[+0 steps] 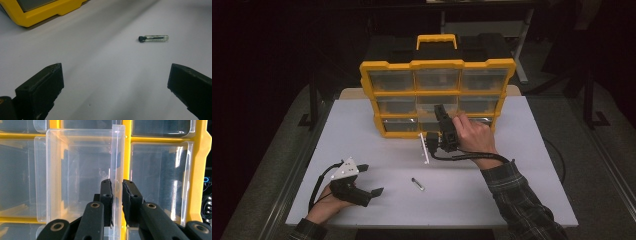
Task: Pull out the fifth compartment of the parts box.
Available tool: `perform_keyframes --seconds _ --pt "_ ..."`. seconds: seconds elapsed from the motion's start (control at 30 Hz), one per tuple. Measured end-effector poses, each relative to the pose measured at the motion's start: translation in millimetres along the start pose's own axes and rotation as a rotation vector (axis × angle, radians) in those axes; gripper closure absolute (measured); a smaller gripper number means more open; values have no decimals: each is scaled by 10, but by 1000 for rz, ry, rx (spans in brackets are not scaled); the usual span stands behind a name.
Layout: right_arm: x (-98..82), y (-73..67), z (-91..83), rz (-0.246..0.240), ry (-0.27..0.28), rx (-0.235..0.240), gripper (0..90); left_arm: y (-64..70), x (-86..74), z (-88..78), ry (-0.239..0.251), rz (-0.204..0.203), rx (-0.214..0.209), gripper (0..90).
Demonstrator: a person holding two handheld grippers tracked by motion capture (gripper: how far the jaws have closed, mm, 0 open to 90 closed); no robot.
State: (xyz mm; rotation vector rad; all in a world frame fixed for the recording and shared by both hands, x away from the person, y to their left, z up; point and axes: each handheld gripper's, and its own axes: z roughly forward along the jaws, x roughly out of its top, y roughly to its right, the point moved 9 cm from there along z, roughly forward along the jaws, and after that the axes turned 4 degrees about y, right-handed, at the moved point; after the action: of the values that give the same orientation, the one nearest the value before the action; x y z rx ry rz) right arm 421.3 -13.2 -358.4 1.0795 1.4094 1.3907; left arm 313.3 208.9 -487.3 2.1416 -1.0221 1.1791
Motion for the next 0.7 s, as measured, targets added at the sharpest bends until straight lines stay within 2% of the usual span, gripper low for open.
perform_keyframes --seconds 0.37,0.7 --pt "24 6 -74 7 4 -15 779 2 0 -2 0 3 0 0" --pt "40 -13 -139 -2 11 2 780 2 0 -3 -1 4 0 0"
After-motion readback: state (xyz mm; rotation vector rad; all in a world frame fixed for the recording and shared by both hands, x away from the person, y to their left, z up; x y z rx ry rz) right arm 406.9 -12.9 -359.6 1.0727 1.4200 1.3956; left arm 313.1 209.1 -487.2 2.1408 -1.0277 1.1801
